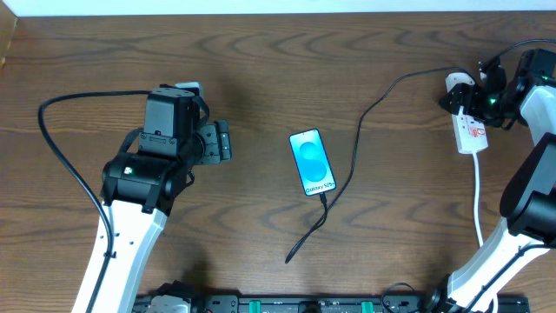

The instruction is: Plug charger to phone and switch on socket

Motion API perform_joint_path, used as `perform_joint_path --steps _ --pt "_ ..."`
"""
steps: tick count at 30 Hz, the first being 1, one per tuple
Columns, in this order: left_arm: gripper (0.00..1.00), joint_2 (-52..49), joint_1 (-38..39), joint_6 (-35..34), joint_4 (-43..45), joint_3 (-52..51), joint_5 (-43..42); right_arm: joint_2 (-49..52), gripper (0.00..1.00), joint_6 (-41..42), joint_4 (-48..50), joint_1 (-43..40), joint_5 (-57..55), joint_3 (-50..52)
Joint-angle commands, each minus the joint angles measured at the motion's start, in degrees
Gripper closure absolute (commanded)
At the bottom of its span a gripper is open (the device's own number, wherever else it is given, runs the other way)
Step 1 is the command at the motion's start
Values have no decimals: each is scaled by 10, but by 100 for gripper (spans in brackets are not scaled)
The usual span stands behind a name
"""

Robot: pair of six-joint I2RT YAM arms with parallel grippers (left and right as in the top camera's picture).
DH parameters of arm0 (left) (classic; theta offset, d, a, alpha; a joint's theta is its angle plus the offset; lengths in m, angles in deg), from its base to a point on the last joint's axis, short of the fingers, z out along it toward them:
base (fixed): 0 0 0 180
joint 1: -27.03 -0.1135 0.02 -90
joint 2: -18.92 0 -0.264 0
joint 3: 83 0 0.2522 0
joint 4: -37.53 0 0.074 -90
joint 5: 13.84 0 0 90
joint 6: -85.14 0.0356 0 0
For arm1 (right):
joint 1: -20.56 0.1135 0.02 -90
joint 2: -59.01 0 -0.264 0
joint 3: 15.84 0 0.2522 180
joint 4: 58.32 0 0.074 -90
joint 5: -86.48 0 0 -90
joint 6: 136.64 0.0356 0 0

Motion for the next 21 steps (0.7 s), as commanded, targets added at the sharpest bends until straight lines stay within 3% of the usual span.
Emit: perform_joint_path --steps 1,7,17,21 --pt "16 -1 0 5 -2 3 7 15 12 10 -3 9 18 19" --pt "15 -1 0 5 -2 3 7 15 12 11 -1 8 -8 19" --pt "15 -1 0 5 -2 3 7 -11 11 32 -16 5 -193 -9" --pt "16 -1 0 5 -2 3 7 -15 10 32 -13 5 -211 -19"
